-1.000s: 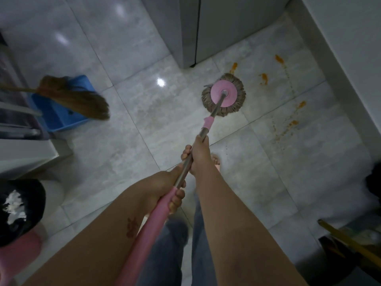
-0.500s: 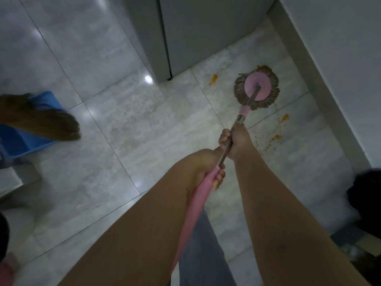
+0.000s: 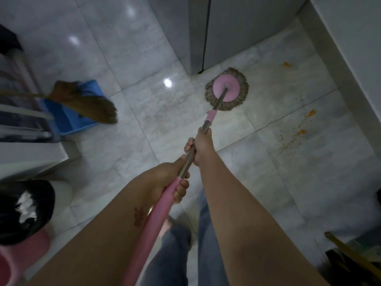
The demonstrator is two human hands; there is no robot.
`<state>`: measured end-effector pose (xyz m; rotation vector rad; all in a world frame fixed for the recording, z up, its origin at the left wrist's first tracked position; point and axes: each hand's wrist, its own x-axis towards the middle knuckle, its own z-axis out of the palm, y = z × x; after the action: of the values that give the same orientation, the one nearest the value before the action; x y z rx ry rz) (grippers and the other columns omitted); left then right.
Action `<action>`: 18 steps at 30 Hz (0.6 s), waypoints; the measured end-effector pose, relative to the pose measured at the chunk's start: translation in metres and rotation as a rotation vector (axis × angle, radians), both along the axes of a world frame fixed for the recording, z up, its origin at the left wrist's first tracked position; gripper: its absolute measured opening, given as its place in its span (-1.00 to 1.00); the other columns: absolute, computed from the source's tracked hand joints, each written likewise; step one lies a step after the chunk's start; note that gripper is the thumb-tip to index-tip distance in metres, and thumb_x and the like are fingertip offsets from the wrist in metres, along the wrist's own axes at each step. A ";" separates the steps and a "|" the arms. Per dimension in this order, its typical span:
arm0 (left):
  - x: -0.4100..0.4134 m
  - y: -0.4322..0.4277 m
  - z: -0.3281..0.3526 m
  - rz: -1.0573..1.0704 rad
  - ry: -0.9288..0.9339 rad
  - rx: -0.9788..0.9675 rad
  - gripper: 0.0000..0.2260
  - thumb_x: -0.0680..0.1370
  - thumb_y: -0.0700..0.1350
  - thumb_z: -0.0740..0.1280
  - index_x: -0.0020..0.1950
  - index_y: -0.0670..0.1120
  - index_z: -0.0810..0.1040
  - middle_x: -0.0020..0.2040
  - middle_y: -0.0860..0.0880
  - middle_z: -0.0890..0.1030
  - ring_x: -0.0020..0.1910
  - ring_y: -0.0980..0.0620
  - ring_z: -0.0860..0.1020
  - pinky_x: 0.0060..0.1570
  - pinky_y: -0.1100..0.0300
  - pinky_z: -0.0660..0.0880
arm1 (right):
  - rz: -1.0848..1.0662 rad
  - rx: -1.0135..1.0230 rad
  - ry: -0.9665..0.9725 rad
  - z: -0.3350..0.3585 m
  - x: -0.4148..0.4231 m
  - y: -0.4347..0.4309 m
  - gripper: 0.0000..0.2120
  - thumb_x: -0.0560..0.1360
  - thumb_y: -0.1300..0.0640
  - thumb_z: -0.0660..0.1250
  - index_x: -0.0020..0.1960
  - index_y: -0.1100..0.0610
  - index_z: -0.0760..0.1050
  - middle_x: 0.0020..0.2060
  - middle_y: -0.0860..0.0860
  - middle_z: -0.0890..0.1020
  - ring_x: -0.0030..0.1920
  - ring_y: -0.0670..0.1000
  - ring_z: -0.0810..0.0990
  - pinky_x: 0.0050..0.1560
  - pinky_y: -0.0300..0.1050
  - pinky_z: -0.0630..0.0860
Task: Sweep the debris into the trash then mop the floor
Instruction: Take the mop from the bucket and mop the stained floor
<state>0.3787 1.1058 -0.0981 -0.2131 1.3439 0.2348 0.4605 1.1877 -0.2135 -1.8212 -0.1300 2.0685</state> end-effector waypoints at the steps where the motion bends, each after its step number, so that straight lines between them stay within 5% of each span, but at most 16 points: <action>1: -0.009 -0.015 0.003 0.009 0.001 -0.015 -0.57 0.54 0.25 0.24 -0.11 -0.13 0.42 -0.49 -0.05 0.45 -0.62 0.06 0.37 -0.64 0.32 0.35 | 0.013 -0.009 0.014 0.003 -0.010 -0.015 -0.75 0.68 0.03 0.04 0.34 0.02 0.25 -0.45 0.03 0.32 -0.62 -0.07 0.32 -0.56 -0.28 0.35; 9: -0.027 -0.032 0.003 0.029 -0.028 -0.056 -0.56 0.52 0.28 0.25 -0.12 -0.12 0.41 -0.49 -0.05 0.43 -0.63 0.05 0.36 -0.64 0.30 0.35 | 0.013 -0.016 0.061 0.006 -0.024 -0.031 -0.75 0.68 0.02 0.05 0.34 -0.01 0.25 -0.42 0.04 0.32 -0.55 -0.05 0.34 -0.53 -0.24 0.39; 18: 0.040 0.113 -0.027 -0.030 -0.063 0.032 -0.56 0.55 0.28 0.20 -0.17 -0.12 0.39 -0.50 -0.03 0.40 -0.63 0.08 0.33 -0.64 0.35 0.33 | -0.053 0.053 -0.009 -0.026 0.045 0.113 -0.76 0.68 0.03 0.05 0.32 0.03 0.25 -0.43 0.05 0.33 -0.63 -0.07 0.34 -0.57 -0.28 0.36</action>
<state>0.4189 1.2184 -0.1254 -0.1723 1.2792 0.2226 0.5059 1.3011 -0.2399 -1.7829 -0.1364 2.0022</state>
